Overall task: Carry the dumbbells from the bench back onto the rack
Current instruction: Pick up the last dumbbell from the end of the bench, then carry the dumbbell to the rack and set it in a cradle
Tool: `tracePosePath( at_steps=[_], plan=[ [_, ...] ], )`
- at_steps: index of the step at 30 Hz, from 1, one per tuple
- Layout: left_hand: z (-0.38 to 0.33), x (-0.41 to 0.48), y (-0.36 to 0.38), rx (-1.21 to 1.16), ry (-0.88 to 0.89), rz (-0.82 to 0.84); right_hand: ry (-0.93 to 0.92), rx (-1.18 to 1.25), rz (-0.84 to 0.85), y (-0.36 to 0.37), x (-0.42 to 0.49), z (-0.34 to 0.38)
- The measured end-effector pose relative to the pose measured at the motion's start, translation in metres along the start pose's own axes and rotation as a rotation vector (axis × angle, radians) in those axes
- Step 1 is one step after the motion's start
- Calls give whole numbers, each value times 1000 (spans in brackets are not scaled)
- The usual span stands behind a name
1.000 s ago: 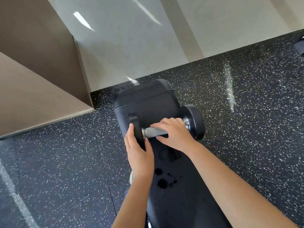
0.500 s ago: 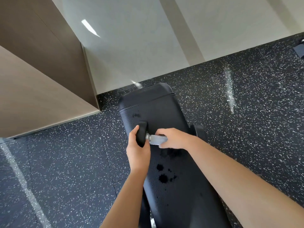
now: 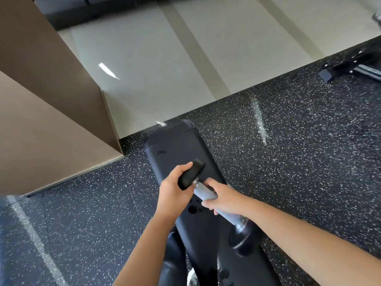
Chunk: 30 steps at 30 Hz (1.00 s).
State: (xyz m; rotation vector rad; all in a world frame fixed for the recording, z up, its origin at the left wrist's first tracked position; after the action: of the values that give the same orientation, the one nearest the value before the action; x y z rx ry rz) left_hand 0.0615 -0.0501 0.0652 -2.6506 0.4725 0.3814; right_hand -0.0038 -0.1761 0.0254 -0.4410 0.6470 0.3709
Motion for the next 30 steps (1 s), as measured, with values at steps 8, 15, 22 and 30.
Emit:
tracePosePath(
  at_steps=[8,15,22,30],
  plan=[
    [-104,-83,-5,-25,250,156,-14,218,-104,5,-136,44],
    [-172,-156,8,-96,358,394,50,364,-391,21,-252,65],
    [-222,-204,37,-127,390,659,153,580,-674,35,-339,78],
    [-268,-251,82,-6,642,963,155,830,-1052,68,-403,83]
  ],
)
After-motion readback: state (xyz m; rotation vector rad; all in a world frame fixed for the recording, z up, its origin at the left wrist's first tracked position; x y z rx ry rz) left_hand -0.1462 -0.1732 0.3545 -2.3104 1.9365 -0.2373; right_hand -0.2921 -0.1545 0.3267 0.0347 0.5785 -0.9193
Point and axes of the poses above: each hand's wrist, its own x-axis towards the middle knuckle, its own y-axis out of the palm, z = x × y, the point moved 7 cm from there along x, towards the middle knuckle, and after that the axes turned 7 degrees about -y, right-handed, at the moved point
